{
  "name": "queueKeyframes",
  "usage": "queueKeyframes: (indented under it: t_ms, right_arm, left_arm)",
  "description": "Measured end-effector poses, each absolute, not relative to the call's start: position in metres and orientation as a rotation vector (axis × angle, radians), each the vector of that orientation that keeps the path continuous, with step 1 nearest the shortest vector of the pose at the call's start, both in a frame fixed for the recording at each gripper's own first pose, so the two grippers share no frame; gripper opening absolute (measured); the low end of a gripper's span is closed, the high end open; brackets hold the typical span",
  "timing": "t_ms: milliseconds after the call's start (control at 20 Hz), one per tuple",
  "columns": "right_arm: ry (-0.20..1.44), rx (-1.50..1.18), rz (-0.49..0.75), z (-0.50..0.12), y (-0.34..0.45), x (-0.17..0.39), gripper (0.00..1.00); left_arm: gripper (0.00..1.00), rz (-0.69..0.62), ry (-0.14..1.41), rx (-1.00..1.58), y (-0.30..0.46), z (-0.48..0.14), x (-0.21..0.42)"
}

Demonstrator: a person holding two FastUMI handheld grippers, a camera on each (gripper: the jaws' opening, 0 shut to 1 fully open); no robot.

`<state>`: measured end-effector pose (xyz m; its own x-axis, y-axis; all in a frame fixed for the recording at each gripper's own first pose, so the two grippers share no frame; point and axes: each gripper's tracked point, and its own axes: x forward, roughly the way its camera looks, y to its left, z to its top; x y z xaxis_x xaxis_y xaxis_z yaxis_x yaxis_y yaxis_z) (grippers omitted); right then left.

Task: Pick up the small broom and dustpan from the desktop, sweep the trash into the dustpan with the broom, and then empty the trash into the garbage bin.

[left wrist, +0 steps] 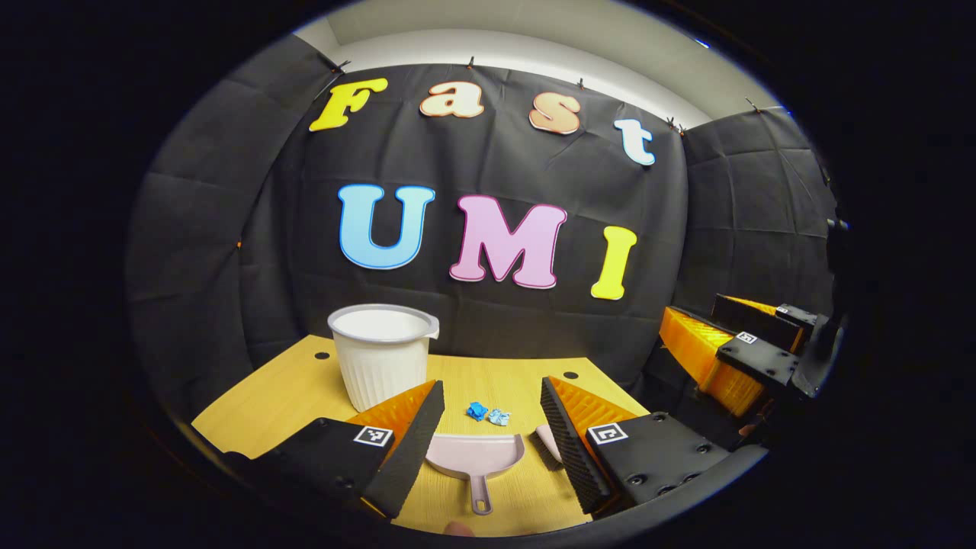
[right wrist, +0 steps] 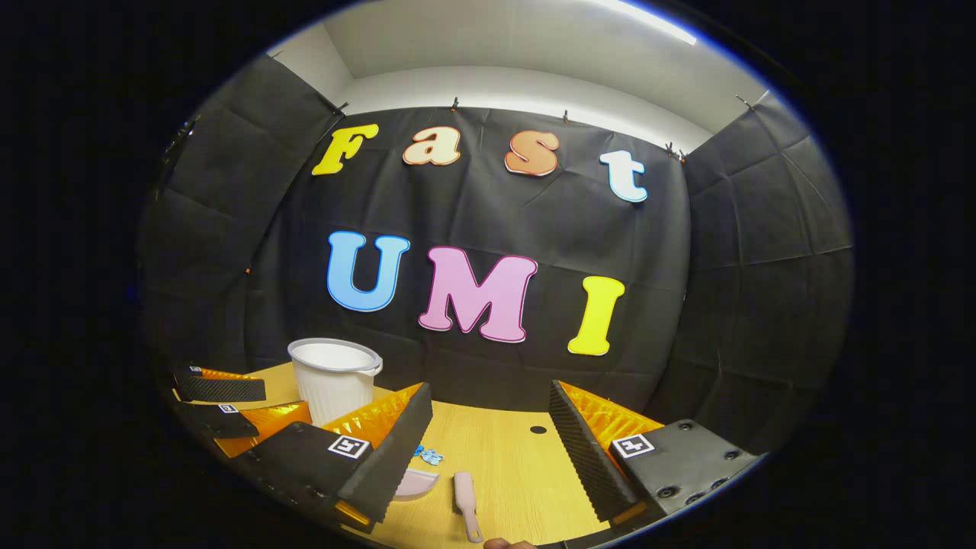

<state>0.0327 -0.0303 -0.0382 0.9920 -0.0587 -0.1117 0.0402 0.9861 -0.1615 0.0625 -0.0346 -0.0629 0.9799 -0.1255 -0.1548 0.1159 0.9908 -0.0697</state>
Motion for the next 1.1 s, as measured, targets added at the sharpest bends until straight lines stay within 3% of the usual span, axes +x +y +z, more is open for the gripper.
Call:
queueKeyframes:
  t_ms: [200,500,650,800,1100]
  right_arm:
    - [0.166,-0.169,-0.028,-0.064,-0.041,0.059,0.99]
    - [0.250,-0.172,0.008,-0.106,-0.066,0.102,0.99]
    - [0.304,-0.170,0.027,-0.131,-0.078,0.118,0.97]
    - [0.387,-0.163,0.035,-0.165,-0.094,0.126,0.99]
    - [0.561,-0.081,0.115,-0.225,-0.112,0.117,0.99]
  left_arm:
    - [0.75,-0.126,0.298,0.005,-0.046,-0.129,0.086]
    - [0.78,-0.067,0.661,0.084,-0.052,-0.253,0.095]
    - [0.78,-0.053,0.777,0.057,-0.057,-0.286,0.103]
    - [0.78,0.042,0.945,0.049,-0.049,-0.317,0.113]
    - [0.78,0.092,1.190,-0.020,-0.041,-0.327,0.125]
